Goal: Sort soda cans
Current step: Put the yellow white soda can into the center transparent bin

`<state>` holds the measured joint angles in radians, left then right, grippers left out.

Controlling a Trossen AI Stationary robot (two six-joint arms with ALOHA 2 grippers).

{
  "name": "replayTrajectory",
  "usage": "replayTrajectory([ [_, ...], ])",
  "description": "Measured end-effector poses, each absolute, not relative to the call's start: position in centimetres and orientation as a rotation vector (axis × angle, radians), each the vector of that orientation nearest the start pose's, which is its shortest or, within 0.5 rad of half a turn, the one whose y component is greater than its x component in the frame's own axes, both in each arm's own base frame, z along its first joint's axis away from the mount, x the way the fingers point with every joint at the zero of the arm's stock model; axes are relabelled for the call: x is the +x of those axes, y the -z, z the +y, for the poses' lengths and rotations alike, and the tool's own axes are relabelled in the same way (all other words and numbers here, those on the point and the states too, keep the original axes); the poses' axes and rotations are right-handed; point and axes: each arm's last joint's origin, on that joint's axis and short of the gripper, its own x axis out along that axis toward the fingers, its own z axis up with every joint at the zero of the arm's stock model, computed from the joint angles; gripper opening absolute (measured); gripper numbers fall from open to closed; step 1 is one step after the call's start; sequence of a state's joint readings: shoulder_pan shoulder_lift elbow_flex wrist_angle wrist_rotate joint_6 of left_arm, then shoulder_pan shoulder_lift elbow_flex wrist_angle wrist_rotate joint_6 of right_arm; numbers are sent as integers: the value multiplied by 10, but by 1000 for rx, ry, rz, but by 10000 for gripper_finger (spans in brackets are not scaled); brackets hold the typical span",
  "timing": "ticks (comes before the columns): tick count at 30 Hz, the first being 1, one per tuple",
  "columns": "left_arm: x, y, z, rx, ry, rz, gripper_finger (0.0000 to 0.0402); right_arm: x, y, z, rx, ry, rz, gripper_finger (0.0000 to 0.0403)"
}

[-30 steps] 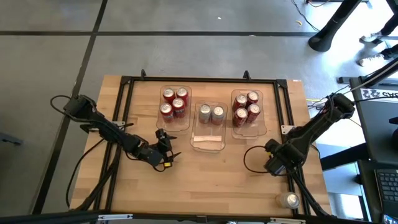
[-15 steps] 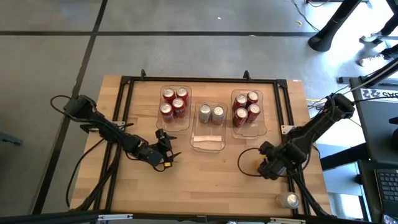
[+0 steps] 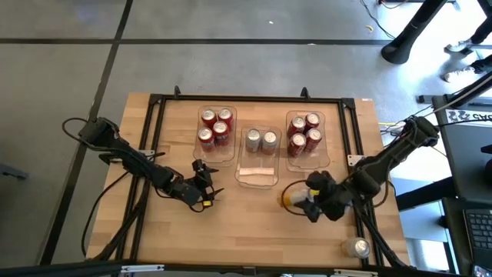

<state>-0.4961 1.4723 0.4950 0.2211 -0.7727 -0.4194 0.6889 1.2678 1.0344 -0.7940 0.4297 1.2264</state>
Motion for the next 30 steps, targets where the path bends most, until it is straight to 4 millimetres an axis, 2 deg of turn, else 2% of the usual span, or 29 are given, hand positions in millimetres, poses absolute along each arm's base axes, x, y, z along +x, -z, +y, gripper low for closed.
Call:
replayTrajectory([
  [6, 225, -136, -99, 46, -381, 538, 347, 228, -308, 126, 431, 199, 642, 292],
  [9, 225, -136, -99, 46, -381, 538, 347, 246, -315, 112, 359, 211, 621, 292],
  [16, 225, -136, -99, 46, -381, 539, 347, 301, -313, 85, 167, 210, 703, 292],
  [20, 225, -136, -99, 48, -381, 541, 347, 330, -310, 69, 85, 234, 845, 292],
  [26, 225, -136, -99, 48, -380, 540, 347, 362, -305, 44, 19, 319, 1036, 292],
  [30, 225, -136, -99, 48, -381, 541, 347, 378, -292, 27, 23, 344, 1132, 292],
])
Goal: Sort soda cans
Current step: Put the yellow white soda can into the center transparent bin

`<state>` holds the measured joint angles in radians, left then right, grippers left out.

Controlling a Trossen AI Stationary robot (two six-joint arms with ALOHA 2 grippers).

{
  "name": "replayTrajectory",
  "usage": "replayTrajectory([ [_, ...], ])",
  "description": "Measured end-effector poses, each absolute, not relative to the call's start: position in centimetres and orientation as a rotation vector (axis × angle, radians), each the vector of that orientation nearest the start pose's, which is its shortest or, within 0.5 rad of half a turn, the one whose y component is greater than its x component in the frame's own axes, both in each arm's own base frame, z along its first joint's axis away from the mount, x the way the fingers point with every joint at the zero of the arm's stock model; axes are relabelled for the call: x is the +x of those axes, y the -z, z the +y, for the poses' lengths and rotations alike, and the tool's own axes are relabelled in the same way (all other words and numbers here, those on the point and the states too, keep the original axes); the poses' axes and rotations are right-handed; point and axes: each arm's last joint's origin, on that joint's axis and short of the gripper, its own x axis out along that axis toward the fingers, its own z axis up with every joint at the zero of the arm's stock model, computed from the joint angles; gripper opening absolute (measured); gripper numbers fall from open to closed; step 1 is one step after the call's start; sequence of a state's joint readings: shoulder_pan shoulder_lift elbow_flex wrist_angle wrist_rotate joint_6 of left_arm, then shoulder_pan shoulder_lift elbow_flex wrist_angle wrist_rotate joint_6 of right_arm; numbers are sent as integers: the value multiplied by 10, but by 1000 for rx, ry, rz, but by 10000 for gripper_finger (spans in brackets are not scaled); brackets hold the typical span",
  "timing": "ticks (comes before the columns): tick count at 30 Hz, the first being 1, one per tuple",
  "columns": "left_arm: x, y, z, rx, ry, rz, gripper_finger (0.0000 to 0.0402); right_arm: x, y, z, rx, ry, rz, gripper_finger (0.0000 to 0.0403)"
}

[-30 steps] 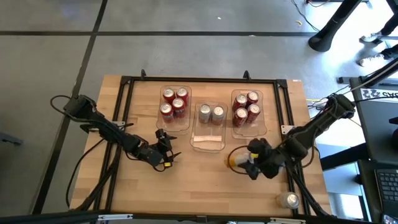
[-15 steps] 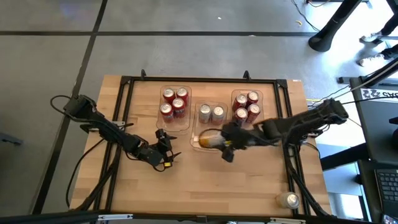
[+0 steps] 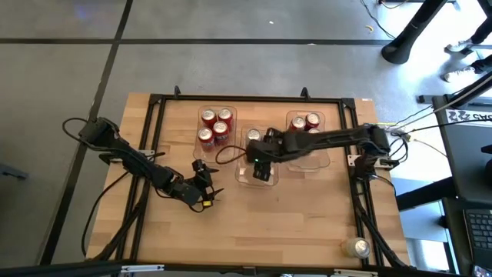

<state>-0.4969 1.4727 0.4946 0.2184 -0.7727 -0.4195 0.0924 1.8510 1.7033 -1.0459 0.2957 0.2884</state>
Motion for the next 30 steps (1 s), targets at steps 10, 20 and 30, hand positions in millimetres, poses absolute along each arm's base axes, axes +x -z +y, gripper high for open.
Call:
replayTrajectory([
  [10, 225, -136, -99, 48, -381, 541, 347, 401, -250, 5, 47, 346, 1249, 292],
  [20, 225, -136, -99, 47, -381, 541, 347, 417, -228, 3, 58, 356, 1235, 292],
  [30, 225, -136, -99, 38, -383, 539, 347, 424, -219, -5, 88, 378, 1206, 297],
])
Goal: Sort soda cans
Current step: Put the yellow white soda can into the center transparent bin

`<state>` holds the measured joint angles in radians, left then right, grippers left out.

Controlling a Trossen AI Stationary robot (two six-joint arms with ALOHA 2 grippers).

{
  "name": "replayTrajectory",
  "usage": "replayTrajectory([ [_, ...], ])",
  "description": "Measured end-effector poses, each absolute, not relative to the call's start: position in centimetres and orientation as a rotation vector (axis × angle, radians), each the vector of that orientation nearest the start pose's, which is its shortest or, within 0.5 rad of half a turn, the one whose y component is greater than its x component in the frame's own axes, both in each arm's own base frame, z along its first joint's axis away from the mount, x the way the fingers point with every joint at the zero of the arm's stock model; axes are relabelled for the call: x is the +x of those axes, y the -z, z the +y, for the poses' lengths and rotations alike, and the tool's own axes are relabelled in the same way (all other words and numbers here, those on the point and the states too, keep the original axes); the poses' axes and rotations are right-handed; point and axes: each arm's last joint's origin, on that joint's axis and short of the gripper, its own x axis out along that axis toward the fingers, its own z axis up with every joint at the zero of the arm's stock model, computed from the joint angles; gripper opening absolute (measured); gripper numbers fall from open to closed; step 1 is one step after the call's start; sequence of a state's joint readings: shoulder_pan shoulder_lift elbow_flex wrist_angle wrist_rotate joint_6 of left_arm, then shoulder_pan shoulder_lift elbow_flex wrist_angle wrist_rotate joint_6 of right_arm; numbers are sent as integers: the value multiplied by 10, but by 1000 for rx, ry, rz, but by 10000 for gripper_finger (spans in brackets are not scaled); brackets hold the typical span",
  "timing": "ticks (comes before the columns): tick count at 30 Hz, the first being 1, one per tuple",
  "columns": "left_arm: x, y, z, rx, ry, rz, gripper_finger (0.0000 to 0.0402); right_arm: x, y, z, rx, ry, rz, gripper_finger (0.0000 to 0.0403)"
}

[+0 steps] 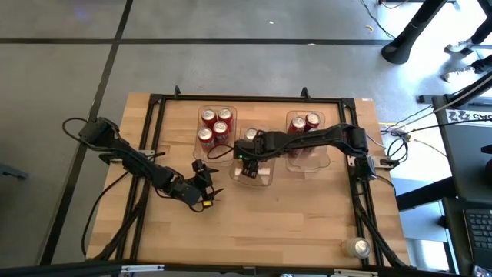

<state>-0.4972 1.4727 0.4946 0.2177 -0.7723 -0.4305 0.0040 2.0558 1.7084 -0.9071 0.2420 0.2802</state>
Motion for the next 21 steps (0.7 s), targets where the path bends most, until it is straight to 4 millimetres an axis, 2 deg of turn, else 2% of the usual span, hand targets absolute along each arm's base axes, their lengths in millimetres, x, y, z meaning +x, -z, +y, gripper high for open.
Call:
replayTrajectory([
  [9, 225, -135, -99, 38, -384, 540, 347, 427, -219, -5, 83, 387, 1170, 369],
  [21, 225, -135, -99, 38, -384, 540, 347, 426, -222, -5, 66, 406, 1176, 346],
])
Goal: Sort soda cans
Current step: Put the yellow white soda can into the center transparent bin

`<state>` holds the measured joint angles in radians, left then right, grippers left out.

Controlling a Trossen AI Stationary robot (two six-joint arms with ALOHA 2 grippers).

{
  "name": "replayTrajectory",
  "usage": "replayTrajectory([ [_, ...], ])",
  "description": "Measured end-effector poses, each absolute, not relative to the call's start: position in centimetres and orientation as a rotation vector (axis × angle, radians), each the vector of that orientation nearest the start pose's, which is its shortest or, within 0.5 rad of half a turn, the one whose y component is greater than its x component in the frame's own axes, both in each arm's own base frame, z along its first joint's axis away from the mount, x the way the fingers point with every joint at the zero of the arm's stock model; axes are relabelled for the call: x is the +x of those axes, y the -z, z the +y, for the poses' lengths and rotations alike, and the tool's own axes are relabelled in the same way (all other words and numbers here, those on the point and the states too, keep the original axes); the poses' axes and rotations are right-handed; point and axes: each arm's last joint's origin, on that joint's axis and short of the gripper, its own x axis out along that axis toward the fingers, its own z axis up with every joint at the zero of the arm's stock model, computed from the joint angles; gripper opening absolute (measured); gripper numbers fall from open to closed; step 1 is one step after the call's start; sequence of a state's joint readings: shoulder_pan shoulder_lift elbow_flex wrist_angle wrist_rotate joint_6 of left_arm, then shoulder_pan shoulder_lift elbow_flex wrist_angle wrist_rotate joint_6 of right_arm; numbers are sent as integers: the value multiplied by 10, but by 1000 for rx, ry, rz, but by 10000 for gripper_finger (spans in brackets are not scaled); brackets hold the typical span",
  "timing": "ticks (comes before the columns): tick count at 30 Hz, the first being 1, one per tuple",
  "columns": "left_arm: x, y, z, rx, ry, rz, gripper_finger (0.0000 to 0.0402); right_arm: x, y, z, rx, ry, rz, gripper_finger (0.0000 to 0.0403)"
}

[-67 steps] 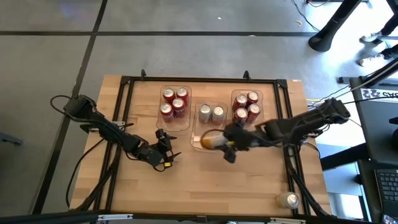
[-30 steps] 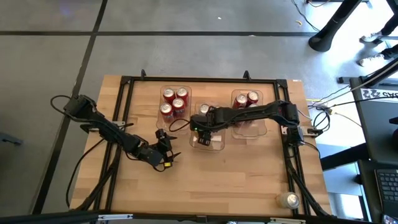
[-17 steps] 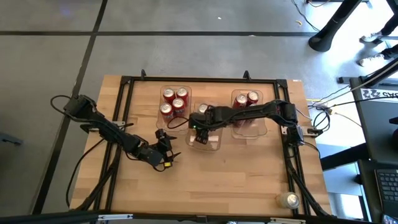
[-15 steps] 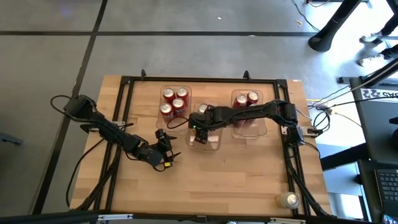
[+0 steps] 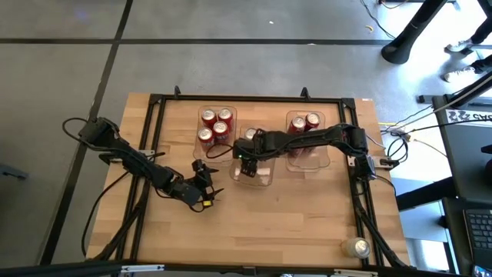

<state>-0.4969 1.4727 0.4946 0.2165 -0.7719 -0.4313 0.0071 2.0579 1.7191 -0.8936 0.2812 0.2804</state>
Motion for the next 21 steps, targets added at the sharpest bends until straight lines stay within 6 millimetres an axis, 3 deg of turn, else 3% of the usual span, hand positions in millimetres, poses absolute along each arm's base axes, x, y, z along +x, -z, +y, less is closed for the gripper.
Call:
replayTrajectory([
  [4, 225, -135, -99, 37, -384, 540, 347, 423, -244, 4, 57, 397, 1206, 335],
  [12, 225, -135, -99, 31, -382, 540, 347, 404, -292, 48, 20, 394, 1298, 325],
  [19, 225, -135, -99, 30, -382, 541, 347, 371, -296, 101, -23, 416, 1463, 325],
  [21, 225, -135, -99, 30, -382, 540, 347, 366, -293, 119, -23, 354, 1478, 325],
])
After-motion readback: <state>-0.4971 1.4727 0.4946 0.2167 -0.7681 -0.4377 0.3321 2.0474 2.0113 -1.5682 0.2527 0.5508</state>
